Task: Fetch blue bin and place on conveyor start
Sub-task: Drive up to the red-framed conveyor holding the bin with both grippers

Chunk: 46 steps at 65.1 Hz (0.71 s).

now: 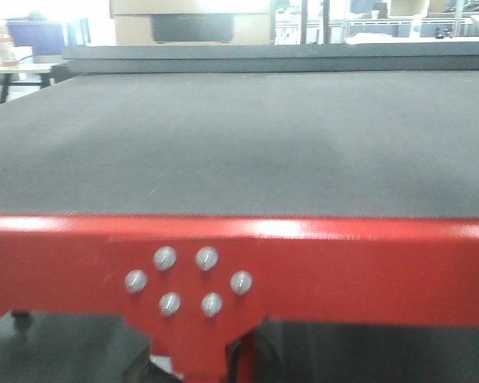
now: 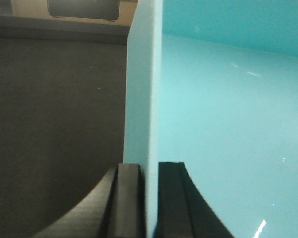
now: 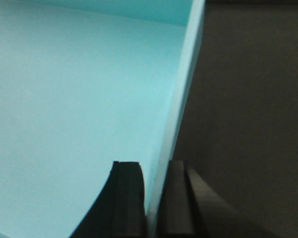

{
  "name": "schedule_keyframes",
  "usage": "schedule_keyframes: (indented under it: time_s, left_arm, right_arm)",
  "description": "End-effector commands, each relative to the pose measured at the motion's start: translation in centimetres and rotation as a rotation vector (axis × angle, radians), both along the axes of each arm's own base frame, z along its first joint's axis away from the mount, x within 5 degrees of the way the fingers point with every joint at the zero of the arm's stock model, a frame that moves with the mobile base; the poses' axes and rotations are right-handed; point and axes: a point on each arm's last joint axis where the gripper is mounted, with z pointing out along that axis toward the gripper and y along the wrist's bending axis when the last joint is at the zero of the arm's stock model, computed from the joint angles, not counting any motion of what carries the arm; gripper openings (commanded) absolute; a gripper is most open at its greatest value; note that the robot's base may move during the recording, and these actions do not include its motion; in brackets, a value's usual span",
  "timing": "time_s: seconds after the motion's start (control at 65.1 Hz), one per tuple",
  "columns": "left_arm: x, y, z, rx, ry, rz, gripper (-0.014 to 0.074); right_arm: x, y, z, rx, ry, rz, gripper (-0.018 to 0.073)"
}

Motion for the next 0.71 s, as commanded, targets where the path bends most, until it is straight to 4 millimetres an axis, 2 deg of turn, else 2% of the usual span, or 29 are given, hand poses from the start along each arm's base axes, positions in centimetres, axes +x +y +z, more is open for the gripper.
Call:
schedule_keyframes:
  time_s: [0.0,0.691]
  left_arm:
    - [-0.29,0.23,1.15,-0.018,-0.077,0.01,-0.0111]
    - [-0.29,0.23,1.15,-0.018,-0.077,0.01,-0.0111]
  right_arm:
    - [-0.26,-0.65,0.79,-0.044,-0.056,-0.016,-0.0152]
    - [-0.26,-0.65,0.79,-0.044,-0.056,-0.016,-0.0152]
